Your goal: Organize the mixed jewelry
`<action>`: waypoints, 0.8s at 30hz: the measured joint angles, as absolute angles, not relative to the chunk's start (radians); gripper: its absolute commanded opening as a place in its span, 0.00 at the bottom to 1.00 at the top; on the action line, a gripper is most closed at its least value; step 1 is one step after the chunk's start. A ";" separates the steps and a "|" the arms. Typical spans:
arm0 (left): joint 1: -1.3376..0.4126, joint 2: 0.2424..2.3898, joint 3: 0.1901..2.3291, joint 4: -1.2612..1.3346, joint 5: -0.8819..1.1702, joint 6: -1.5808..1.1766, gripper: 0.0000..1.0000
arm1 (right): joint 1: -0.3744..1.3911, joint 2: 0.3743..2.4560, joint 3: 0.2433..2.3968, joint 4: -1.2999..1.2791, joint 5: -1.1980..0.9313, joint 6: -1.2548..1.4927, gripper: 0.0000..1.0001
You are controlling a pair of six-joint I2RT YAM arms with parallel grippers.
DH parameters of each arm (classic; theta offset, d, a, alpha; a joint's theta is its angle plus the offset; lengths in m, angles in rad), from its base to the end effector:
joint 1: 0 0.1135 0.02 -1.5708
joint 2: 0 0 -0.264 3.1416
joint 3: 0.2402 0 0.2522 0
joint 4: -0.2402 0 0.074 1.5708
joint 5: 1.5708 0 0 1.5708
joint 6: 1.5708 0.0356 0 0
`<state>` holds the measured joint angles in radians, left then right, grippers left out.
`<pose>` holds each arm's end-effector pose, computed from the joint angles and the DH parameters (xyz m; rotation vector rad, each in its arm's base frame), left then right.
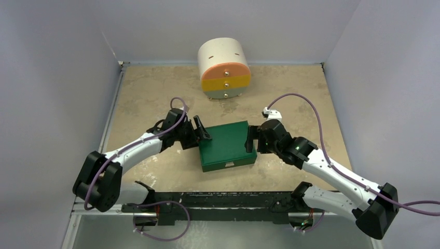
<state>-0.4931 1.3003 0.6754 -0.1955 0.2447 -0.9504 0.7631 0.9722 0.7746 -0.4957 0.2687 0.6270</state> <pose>0.2225 -0.1294 0.1939 -0.4638 2.5453 -0.9110 0.1558 0.1359 0.2731 -0.0107 2.2730 0.4462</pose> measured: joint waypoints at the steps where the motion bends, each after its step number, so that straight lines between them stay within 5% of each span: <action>1: -0.493 1.315 0.687 -0.193 0.250 -0.950 0.75 | 0.762 0.972 0.774 -0.495 0.269 0.630 0.99; 24: -0.493 1.529 0.925 -0.189 0.262 -0.915 0.72 | 0.628 0.994 0.661 -0.384 0.117 0.770 0.99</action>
<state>-0.4931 1.5288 0.9245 -0.1894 0.2623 -0.9154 0.6277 0.9939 0.6613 -0.3836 0.1165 0.7700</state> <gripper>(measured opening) 0.723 0.986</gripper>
